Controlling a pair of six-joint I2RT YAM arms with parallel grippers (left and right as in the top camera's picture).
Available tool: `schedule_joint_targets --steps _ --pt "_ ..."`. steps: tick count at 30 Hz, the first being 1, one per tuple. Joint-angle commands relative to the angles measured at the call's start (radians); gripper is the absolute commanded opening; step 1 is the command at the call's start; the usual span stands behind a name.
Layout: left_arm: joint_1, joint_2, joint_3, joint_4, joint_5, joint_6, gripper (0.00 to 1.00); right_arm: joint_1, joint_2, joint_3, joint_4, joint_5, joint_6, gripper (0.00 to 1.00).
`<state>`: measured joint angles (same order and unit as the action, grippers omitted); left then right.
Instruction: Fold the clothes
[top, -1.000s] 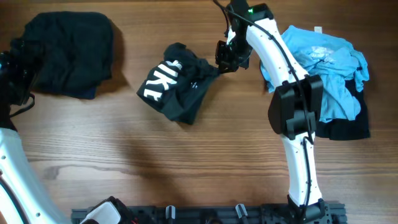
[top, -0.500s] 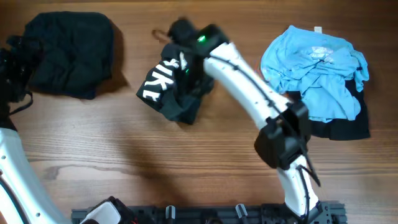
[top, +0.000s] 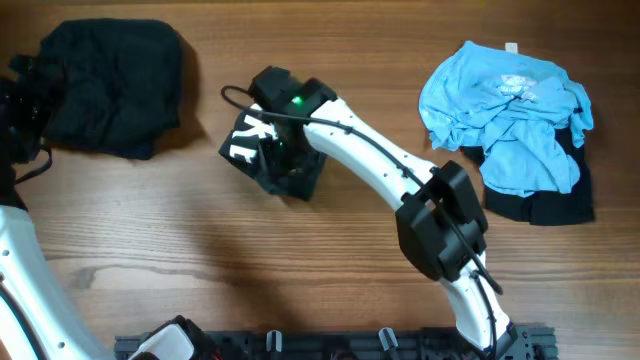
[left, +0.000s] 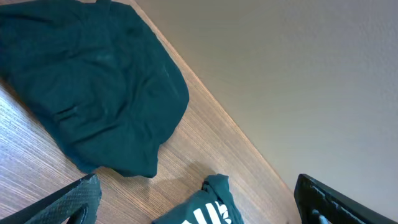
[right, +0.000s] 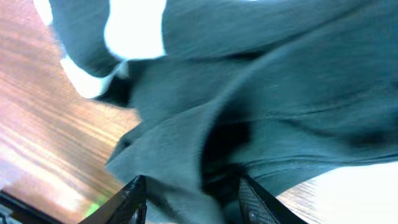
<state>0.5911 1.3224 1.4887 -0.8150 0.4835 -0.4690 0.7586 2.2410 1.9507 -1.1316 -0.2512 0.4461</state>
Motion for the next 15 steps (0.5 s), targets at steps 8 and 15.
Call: schedule_joint_targets --steps 8,15 --pt "0.005 0.003 0.01 0.003 -0.01 0.02 1.0 0.015 -0.001 -0.001 -0.17 0.049 0.051 0.04" --pt "0.005 0.003 0.01 0.003 -0.01 0.021 1.0 0.029 -0.004 -0.085 -0.295 0.158 0.13 0.04"
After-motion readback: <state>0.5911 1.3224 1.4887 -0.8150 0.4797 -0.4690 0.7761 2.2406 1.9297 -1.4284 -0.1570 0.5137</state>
